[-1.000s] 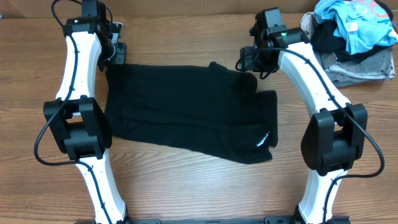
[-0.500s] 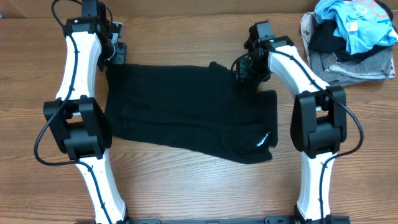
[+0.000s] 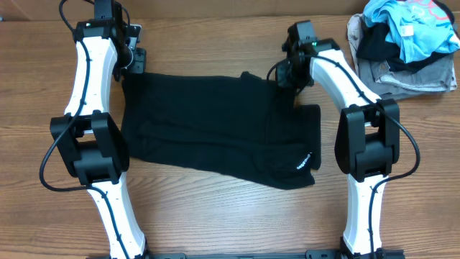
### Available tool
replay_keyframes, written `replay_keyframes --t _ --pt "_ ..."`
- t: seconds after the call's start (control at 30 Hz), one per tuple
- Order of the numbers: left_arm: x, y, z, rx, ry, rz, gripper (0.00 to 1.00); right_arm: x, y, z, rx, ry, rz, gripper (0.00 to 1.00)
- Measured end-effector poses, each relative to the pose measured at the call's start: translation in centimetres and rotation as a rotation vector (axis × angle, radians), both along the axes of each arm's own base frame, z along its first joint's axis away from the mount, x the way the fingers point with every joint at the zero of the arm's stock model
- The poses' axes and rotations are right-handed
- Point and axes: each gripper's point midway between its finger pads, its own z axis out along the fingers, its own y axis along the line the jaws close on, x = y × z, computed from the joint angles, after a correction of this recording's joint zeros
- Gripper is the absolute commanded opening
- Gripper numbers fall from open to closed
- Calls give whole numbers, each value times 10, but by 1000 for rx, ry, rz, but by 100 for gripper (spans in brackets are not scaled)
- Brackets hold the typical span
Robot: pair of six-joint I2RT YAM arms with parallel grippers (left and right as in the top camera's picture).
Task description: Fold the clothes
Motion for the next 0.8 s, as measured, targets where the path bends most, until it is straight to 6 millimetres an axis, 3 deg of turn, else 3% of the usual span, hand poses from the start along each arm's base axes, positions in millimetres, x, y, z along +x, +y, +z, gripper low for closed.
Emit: replay_keyframes --t 0.13,0.23,0.4,0.53,0.57,0.6,0.7,0.8 --pt "0 0 0 0 -2 0 4 7 5 33 10 -25 30 4" --pt "0 0 0 0 -2 0 4 -5 18 48 27 3 81 4" --pt "1 0 0 0 -3 0 4 -56 67 46 45 141 208 4" --pt "1 0 0 0 -3 0 4 -106 124 39 34 223 356 4" --pt "1 0 0 0 -3 0 4 -120 138 37 29 240 396 11" --pt "1 0 0 0 -3 0 4 -137 155 34 21 256 451 35" --pt "2 0 0 1 -6 0 4 -160 179 33 16 274 515 47" --pt "2 0 1 1 -9 0 4 -169 189 33 20 277 537 48"
